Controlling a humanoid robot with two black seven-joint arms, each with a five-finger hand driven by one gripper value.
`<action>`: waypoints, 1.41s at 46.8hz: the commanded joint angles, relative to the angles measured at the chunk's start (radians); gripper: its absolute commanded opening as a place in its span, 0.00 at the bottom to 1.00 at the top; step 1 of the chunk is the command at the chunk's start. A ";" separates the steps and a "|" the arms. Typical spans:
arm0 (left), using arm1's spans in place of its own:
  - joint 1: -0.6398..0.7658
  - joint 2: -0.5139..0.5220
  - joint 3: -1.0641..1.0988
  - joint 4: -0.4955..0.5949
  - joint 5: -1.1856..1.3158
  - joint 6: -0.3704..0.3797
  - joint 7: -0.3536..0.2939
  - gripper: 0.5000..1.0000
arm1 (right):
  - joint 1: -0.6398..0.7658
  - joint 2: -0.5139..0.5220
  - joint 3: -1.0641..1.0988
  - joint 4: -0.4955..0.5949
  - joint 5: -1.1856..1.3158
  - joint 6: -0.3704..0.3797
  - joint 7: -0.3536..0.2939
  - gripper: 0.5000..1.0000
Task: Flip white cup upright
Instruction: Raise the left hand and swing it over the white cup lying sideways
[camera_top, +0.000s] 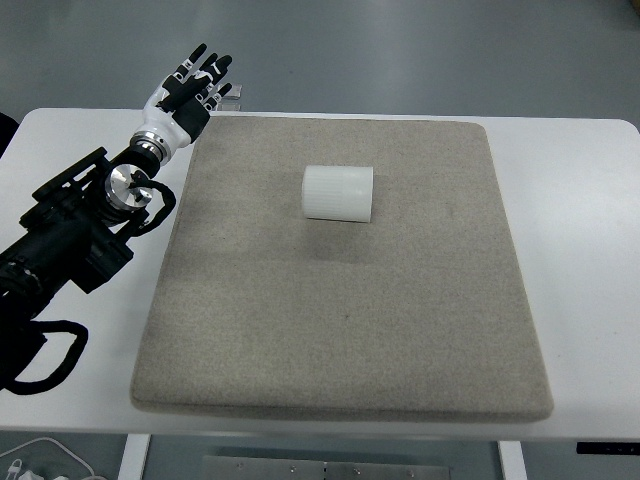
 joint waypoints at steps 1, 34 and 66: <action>0.000 0.000 0.000 0.000 0.000 0.000 0.000 0.99 | -0.001 0.000 0.001 0.000 0.000 0.000 0.000 0.86; -0.015 0.011 0.001 0.002 0.004 -0.045 0.005 0.99 | 0.001 0.000 -0.001 0.000 0.000 0.000 0.000 0.86; -0.129 0.049 0.190 -0.198 0.454 -0.032 0.009 0.99 | 0.001 0.000 -0.001 0.000 0.000 0.000 0.000 0.86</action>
